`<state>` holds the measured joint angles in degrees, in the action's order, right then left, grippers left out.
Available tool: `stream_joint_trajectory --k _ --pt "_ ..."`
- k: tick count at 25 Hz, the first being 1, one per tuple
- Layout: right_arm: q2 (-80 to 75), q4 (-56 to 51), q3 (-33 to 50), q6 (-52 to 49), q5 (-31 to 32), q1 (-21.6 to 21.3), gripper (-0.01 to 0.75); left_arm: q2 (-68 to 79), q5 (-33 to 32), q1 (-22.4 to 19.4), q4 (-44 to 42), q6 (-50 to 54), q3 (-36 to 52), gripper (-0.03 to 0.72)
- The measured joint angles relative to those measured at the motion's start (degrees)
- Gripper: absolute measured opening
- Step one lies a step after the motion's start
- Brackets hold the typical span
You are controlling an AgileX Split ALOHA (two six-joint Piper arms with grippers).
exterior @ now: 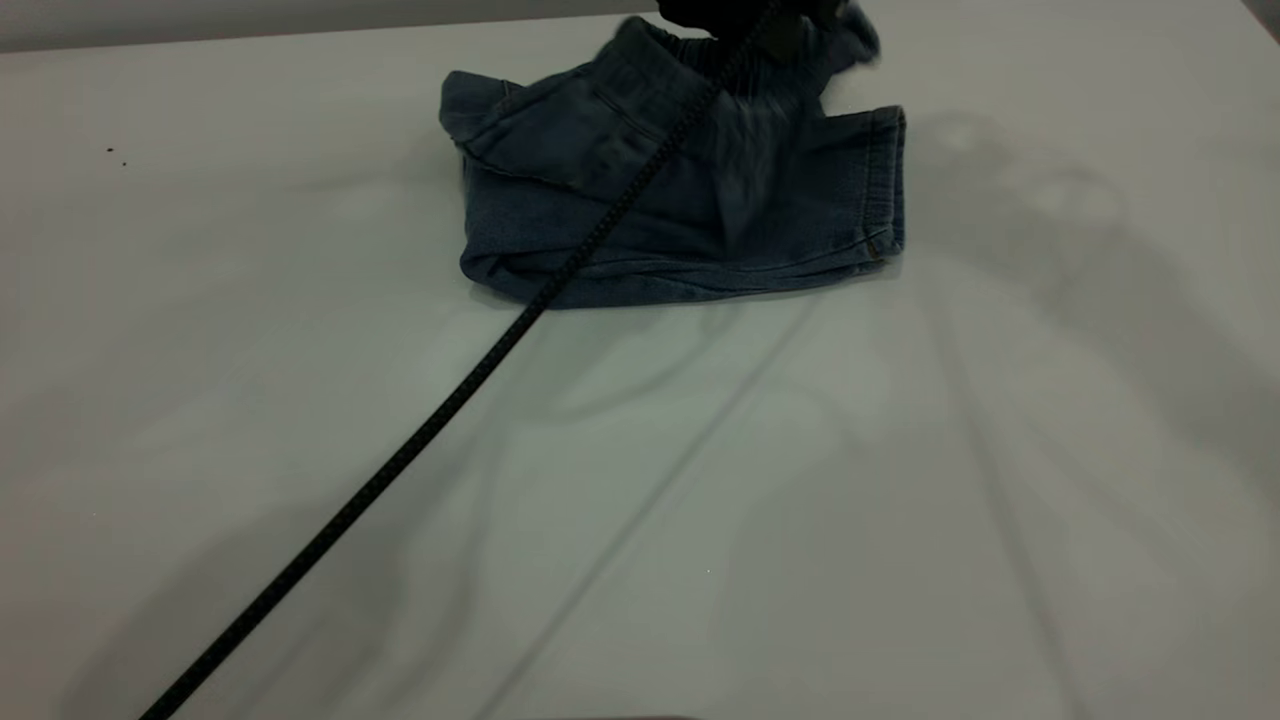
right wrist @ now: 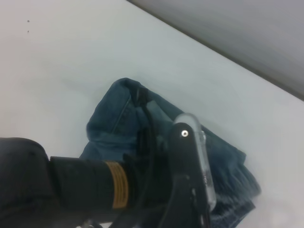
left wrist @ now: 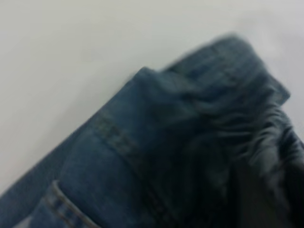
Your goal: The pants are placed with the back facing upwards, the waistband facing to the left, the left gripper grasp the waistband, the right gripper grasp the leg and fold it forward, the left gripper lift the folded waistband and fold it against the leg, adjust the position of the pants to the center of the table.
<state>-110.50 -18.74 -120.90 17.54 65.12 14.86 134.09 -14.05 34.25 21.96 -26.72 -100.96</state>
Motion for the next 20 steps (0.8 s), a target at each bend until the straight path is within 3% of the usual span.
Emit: stream_joint_trajectory --k 4,8,10,17,20 --pt "0.0 -0.8 0.0 0.0 0.0 0.0 0.510 0.0 2.5 0.0 0.1 -3.0 0.0 0.410" --pt "0.0 -1.2 0.0 0.0 0.0 0.0 0.510 -1.8 0.2 0.0 0.1 -3.0 0.0 0.546" --pt "0.0 -1.2 0.0 0.0 0.1 0.0 0.510 -4.4 -5.1 -0.5 0.0 -2.9 0.0 0.563" --pt "0.0 -1.2 0.0 -0.1 0.3 0.0 0.510 -12.4 -32.4 -6.1 -7.4 1.3 -0.1 0.566" --pt "0.0 -1.2 0.0 -0.1 0.4 0.0 0.510 -11.7 -38.5 -8.3 -12.6 6.3 -0.1 0.566"
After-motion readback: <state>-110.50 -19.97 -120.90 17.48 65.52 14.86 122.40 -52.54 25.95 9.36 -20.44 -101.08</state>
